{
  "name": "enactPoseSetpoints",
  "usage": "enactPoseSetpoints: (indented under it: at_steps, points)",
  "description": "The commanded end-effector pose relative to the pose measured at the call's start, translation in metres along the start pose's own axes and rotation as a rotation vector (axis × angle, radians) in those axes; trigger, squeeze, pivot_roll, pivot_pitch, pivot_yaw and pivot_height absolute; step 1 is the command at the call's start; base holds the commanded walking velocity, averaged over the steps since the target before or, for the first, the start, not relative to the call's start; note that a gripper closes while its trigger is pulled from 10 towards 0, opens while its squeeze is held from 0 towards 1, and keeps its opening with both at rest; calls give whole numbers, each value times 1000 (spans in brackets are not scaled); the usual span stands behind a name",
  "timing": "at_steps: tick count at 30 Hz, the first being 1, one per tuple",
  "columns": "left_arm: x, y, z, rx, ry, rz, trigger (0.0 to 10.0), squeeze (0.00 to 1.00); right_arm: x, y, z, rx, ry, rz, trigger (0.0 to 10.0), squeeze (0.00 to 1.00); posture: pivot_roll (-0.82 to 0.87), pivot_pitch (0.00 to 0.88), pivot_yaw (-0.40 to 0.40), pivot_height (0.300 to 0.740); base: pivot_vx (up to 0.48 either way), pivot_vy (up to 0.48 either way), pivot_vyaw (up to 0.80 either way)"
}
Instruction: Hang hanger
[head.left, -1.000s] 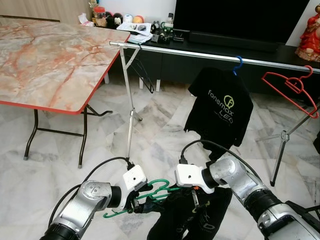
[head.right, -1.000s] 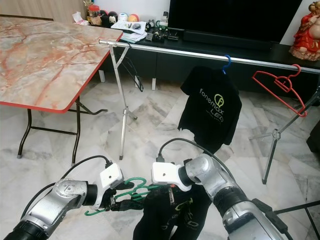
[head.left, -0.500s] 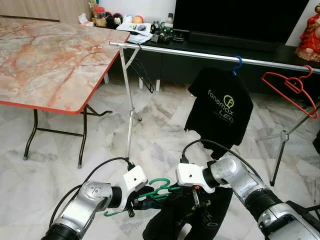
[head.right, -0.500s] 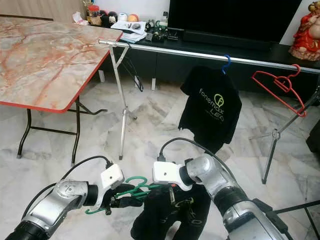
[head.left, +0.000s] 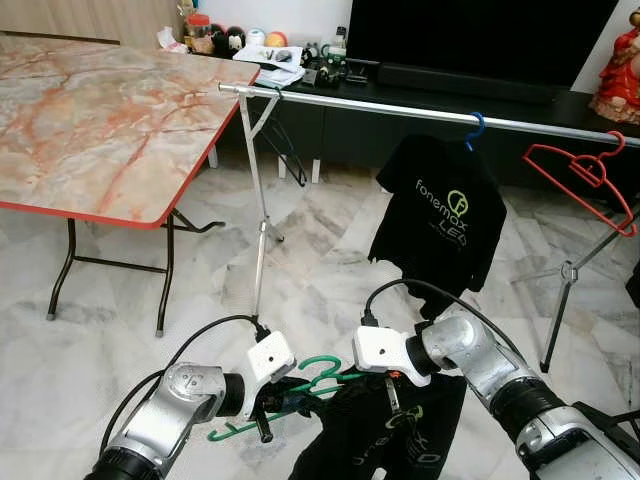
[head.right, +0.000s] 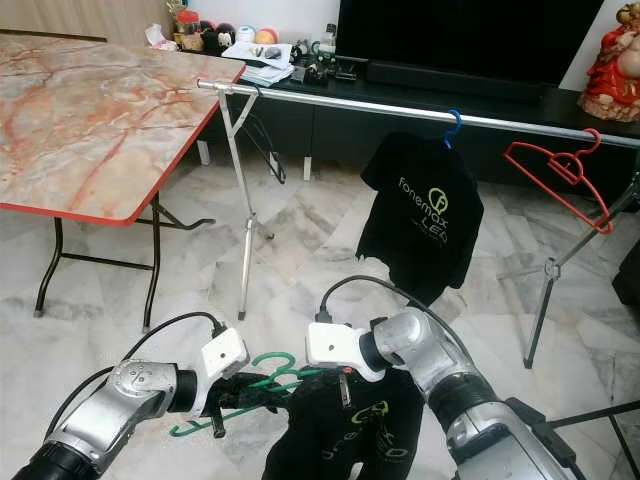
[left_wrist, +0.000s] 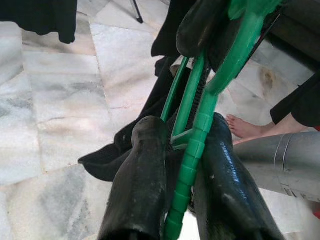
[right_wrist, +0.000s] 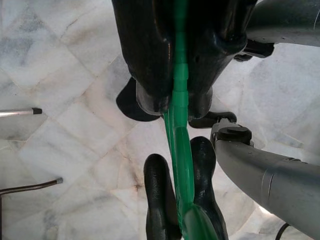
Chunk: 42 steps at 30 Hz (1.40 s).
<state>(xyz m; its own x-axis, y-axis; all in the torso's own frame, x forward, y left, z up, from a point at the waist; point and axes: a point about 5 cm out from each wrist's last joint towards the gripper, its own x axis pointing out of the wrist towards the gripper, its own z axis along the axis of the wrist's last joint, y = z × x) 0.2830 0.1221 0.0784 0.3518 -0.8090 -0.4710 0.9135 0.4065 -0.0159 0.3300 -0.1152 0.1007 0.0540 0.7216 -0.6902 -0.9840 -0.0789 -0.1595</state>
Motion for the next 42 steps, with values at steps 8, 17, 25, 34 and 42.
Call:
enactPoseSetpoints:
  at_steps: [8,17,25,34,42]
  points:
    - [2,0,2,-5,-23,4,0,0,-7,-5,2,-19,-1,-17,10000,0,58,54,-102,740,0,0,0]
    - [2,0,2,-5,-26,3,0,0,-9,-5,1,-18,2,0,10000,224,59,53,-106,740,0,0,0]
    - [3,0,2,-10,-33,8,0,0,-14,-5,3,-26,4,39,10000,882,47,66,-113,740,0,0,0]
    - [4,1,1,-13,-38,16,0,0,-26,-13,8,-59,10,11,10000,0,35,73,-120,740,0,0,0]
    - [4,0,0,-17,-34,10,0,0,-39,-28,29,-102,-66,-80,10000,0,28,74,-119,740,0,0,0]
